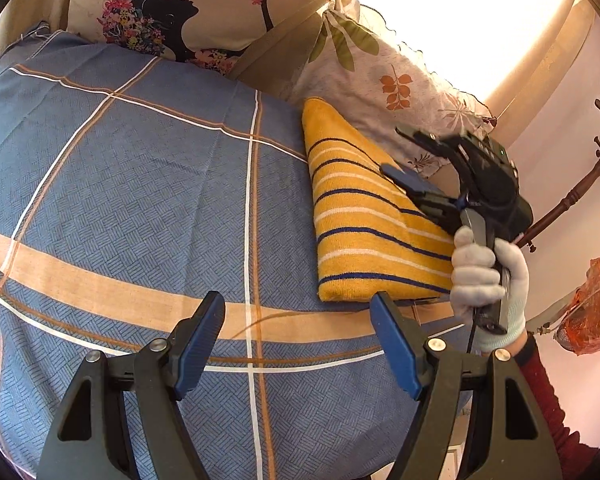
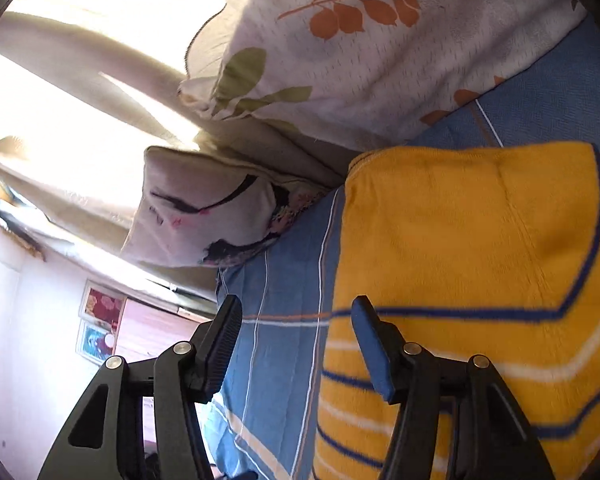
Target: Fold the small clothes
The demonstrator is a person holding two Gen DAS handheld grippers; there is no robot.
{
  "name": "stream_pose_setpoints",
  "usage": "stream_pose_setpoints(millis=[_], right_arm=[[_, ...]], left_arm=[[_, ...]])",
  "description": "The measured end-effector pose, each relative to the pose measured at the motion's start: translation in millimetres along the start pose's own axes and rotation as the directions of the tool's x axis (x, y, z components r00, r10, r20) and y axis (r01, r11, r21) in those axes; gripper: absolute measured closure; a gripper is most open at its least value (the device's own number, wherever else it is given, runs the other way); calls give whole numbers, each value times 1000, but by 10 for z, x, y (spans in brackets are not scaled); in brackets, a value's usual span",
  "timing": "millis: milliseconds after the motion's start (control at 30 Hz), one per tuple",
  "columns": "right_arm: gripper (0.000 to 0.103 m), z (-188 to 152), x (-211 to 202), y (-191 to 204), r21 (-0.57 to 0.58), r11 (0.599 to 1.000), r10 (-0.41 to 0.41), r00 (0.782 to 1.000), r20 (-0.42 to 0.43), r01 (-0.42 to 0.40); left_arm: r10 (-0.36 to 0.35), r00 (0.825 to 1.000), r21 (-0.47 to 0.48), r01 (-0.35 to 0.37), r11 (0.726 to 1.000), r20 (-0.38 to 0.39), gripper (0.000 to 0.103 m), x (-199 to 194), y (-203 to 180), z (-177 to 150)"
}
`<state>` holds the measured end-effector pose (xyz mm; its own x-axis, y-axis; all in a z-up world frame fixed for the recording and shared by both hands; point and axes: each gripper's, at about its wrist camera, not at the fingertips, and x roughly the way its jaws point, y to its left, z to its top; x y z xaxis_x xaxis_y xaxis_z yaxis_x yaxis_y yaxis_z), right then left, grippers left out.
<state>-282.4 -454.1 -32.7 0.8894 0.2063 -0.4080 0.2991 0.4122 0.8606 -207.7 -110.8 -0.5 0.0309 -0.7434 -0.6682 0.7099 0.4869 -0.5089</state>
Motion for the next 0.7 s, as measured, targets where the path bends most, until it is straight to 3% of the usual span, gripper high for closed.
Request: stream_pose_setpoints(millis=[300,333,367,400,433,533,633,700], right_arm=[[44,-566,-1267,-901,193,978,39,982,185,-75],[42,-605,-1390,-949,214,976,-6,980,201,-38],[29,-647,-1493,-991,237,970,-99,973,206,49],[31,-690,-1612,-1035,246,966,-138,965,224,81],[31,-731,-1710,-1049,254,966,-119,963,244,55],[29,-863,-1944,-855,204,978,-99,950,296,39],[28,-1026,-2031,-452,77,986,-163,928,336,145],[28,-1165,-2018,-216,5,975,-210,911,356,223]], left_arm=[[7,1000,22,-7,1000,15,30,-103,-78,-74],[8,1000,25,-9,1000,13,30,-103,-103,-89],[9,1000,30,-9,1000,12,30,-103,-135,-109],[9,1000,36,-9,999,12,30,-107,-173,-131],[11,1000,46,-12,999,13,29,-112,-216,-153],[34,999,77,-36,996,31,29,-139,-343,-209],[82,994,108,-90,990,78,29,-198,-466,-242],[156,977,140,-176,974,146,28,-274,-559,-271]])
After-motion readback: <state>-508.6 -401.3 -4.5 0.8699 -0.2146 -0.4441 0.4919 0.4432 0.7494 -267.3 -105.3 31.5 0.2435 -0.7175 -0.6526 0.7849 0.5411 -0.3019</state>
